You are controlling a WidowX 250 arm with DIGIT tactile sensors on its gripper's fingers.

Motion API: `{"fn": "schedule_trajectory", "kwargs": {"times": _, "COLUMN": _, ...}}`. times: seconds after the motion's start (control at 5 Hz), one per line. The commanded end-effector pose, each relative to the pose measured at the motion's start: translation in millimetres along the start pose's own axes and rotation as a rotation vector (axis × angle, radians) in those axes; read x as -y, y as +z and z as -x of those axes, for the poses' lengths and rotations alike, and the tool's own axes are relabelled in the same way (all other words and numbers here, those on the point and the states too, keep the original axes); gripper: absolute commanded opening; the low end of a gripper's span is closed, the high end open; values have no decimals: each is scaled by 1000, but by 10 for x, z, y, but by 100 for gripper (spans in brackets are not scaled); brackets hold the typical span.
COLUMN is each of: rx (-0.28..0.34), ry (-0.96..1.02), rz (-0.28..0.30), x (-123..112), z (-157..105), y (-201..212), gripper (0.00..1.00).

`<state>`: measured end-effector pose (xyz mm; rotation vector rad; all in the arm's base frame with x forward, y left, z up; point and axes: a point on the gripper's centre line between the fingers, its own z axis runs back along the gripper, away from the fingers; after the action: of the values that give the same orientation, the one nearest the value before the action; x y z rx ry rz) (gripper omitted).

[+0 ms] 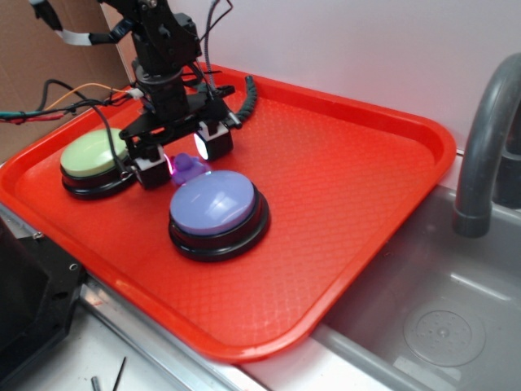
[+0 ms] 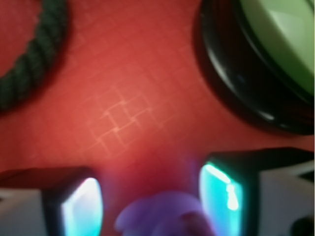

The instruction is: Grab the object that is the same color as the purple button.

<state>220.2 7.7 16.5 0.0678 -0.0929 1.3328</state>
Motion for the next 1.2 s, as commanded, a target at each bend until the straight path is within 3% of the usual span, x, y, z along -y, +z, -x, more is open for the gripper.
{"fn": "schedule_trajectory", "kwargs": {"times": 0.0, "rx": 24, "ry": 1, "rz": 46, "x": -86, "z": 23, "y": 51, "gripper": 0}}
{"fn": "schedule_trajectory", "kwargs": {"times": 0.4, "rx": 42, "ry": -39, "rz": 100, "x": 38, "z": -39, "y": 272, "gripper": 0}}
{"fn": "schedule_trajectory", "kwargs": {"times": 0.6, "rx": -11, "ry": -228, "rz": 141, "x": 164, "z": -71, "y": 661, "gripper": 0}}
{"fn": "schedule_trajectory", "kwargs": {"times": 0.8, "rx": -91, "ry": -394, "rz": 215, "x": 181, "z": -85, "y": 1126, "gripper": 0}}
{"fn": "schedule_trajectory", "kwargs": {"times": 1.0, "rx": -271, "ry": -624, "rz": 179, "x": 221, "z": -40, "y": 1523, "gripper": 0}}
